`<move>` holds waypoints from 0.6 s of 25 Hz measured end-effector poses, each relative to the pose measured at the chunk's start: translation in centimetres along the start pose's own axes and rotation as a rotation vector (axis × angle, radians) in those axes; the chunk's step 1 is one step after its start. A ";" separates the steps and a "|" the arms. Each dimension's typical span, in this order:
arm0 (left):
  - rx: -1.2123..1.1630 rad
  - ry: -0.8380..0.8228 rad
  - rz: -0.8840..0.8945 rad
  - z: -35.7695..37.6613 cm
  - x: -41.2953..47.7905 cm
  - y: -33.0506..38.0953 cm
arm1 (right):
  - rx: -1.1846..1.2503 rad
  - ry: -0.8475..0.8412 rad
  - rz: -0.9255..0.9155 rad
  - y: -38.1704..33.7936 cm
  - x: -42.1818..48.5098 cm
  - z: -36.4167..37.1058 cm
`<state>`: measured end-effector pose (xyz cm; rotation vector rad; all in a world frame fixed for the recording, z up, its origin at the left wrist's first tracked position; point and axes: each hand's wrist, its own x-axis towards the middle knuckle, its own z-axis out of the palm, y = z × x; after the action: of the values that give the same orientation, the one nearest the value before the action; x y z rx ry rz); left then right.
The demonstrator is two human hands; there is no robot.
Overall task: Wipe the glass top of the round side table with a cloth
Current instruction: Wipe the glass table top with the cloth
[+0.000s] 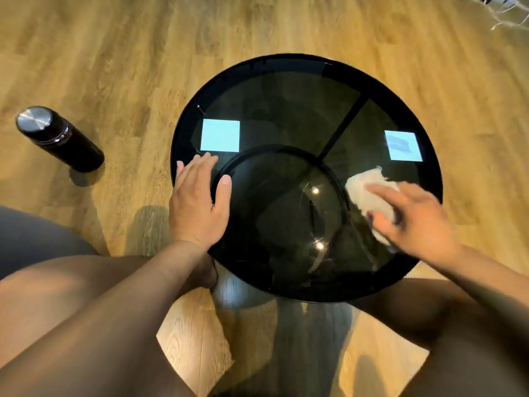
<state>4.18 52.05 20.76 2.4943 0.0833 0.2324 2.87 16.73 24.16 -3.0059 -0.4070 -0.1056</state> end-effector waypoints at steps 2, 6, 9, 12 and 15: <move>-0.001 -0.007 -0.002 0.0 0.0 -0.1 | -0.059 0.028 0.293 6.6 3.8 -0.2; -0.011 -0.009 0.007 0.0 0.0 0.0 | 0.068 0.123 0.579 5.5 12.5 1.8; -0.018 -0.019 0.016 -0.1 0.0 0.1 | 0.056 0.137 0.390 -4.4 15.7 3.5; 0.006 0.001 0.030 -0.2 0.0 0.3 | 0.230 0.077 -0.011 -14.2 12.4 4.1; 0.026 -0.003 0.044 -0.1 -0.3 0.1 | 0.287 -0.138 -0.386 -16.7 3.5 2.8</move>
<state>3.89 51.99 20.89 2.5245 0.0303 0.2478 1.91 33.98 23.28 -2.6256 -0.9266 0.1206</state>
